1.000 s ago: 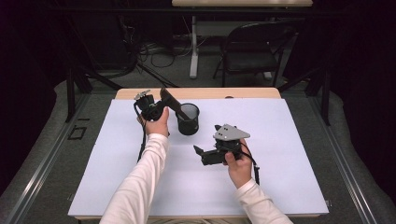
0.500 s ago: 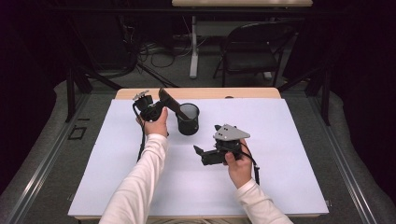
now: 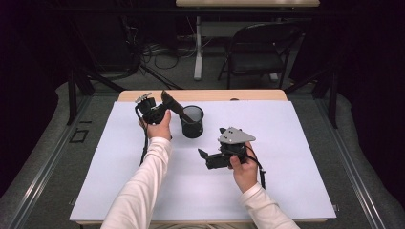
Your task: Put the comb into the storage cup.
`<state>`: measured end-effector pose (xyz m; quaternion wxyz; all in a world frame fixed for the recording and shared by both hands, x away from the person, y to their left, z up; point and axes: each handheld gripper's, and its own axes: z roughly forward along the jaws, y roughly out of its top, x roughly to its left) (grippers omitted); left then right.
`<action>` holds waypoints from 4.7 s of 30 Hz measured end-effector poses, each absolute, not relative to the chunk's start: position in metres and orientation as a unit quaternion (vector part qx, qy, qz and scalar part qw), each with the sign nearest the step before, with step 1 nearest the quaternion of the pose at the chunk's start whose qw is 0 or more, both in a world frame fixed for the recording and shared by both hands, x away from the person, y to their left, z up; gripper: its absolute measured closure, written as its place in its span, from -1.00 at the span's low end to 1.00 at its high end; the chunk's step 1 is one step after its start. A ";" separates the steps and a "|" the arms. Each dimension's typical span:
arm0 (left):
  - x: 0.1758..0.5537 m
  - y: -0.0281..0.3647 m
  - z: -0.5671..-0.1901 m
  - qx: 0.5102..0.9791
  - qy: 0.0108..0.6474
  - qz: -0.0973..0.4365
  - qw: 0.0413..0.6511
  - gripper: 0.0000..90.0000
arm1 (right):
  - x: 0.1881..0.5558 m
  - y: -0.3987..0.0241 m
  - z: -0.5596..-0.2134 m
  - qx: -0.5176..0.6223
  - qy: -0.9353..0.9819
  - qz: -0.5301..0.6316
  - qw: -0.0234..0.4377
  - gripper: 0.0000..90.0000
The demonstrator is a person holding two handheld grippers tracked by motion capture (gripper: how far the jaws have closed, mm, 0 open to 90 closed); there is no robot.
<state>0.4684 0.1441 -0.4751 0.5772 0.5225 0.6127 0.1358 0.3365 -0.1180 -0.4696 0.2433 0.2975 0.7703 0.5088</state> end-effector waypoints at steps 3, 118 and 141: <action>0.468 0.144 -0.475 0.522 0.613 0.136 0.577 0.80 | 0.337 -0.118 -0.470 0.298 0.770 0.508 0.244 -0.98; 0.411 0.181 -0.440 0.663 0.497 0.172 0.533 -0.65 | 0.338 -0.117 -0.473 0.298 0.778 0.492 0.253 -0.97; 0.376 0.180 -0.429 0.763 0.363 0.152 0.512 -0.65 | 0.338 -0.117 -0.473 0.299 0.778 0.492 0.253 -0.96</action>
